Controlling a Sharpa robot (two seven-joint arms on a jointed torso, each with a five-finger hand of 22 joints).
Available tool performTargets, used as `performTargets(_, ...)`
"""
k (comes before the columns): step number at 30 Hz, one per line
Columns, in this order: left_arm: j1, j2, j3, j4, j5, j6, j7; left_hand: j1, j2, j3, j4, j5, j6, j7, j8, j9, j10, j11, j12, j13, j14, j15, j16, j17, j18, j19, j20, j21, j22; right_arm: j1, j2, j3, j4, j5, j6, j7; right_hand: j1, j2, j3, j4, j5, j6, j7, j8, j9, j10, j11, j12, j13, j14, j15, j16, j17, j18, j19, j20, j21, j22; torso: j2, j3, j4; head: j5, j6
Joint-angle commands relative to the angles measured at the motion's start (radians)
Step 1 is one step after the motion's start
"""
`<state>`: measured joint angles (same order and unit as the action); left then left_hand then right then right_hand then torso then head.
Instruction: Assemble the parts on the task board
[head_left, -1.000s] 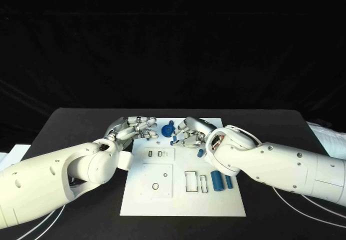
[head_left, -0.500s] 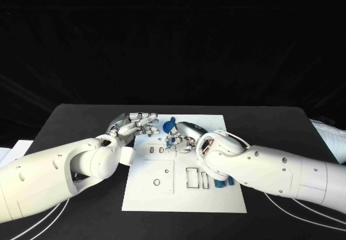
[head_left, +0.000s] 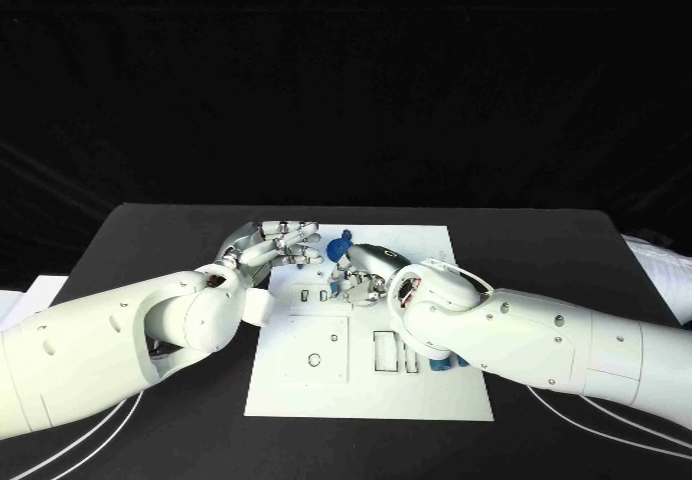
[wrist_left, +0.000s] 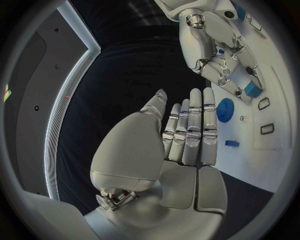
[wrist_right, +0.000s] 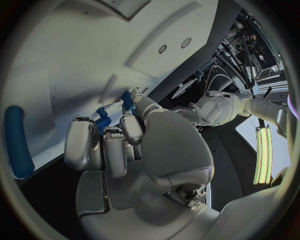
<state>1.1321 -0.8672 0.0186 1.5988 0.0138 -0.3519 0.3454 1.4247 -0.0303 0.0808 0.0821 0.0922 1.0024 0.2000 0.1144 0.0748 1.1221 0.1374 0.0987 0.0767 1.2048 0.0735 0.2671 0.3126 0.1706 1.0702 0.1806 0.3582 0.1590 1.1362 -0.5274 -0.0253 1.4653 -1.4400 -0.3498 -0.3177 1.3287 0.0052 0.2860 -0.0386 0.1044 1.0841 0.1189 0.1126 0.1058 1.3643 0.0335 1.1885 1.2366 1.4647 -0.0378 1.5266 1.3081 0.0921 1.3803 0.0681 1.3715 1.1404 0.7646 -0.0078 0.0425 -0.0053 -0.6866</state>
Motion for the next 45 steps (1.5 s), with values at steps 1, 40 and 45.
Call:
performTargets(1,0.001,0.003,0.001,0.003,0.005,0.018,0.009,-0.001,0.008,-0.001,-0.007,-0.005,-0.002,0.0,-0.005,-0.001,-0.002,0.0,-0.006,-0.001,-0.005,0.002,-0.003,0.001,0.01,-0.001,-0.001,0.005,0.001,-0.005,0.006,-0.002,-0.004,-0.03,0.037,-0.014,-0.007,-0.001,0.003,0.001,0.002,0.002,-0.002,0.0,0.002,-0.005,-0.003,-0.007,-0.001,0.089,-0.003,-0.003,0.184,-0.008,-0.001,-0.003,-0.004,-0.001,0.0,-0.0001,0.0003,0.001,-0.003)
performTargets(40,0.001,0.002,0.001,0.001,0.005,0.022,0.004,-0.001,0.009,0.0,-0.008,-0.005,-0.002,0.0,-0.005,-0.001,-0.001,0.0,-0.006,-0.001,-0.006,0.002,-0.003,0.002,0.01,-0.002,-0.001,0.005,0.001,-0.012,-0.001,-0.006,0.003,-0.088,0.064,-0.055,-0.067,-0.066,-0.034,0.016,0.019,-0.044,0.016,-0.031,-0.008,-0.065,0.013,-0.108,-0.081,0.082,0.01,-0.022,0.157,-0.002,-0.018,0.007,-0.026,-0.036,-0.001,0.0,0.0008,0.007,-0.016)
performTargets(45,0.001,0.002,0.001,0.001,0.005,0.022,0.002,-0.001,0.009,0.0,-0.008,-0.005,-0.002,0.0,-0.005,-0.001,-0.001,0.0,-0.006,-0.001,-0.006,0.002,-0.003,0.002,0.01,-0.002,-0.001,0.005,0.001,-0.012,0.001,-0.007,0.002,-0.084,0.063,-0.05,-0.077,-0.075,-0.047,0.022,0.025,-0.046,0.016,-0.032,-0.008,-0.067,0.014,-0.112,-0.085,0.081,0.011,-0.024,0.155,-0.002,-0.02,0.009,-0.029,-0.039,-0.001,-0.0004,0.0007,0.007,-0.017)
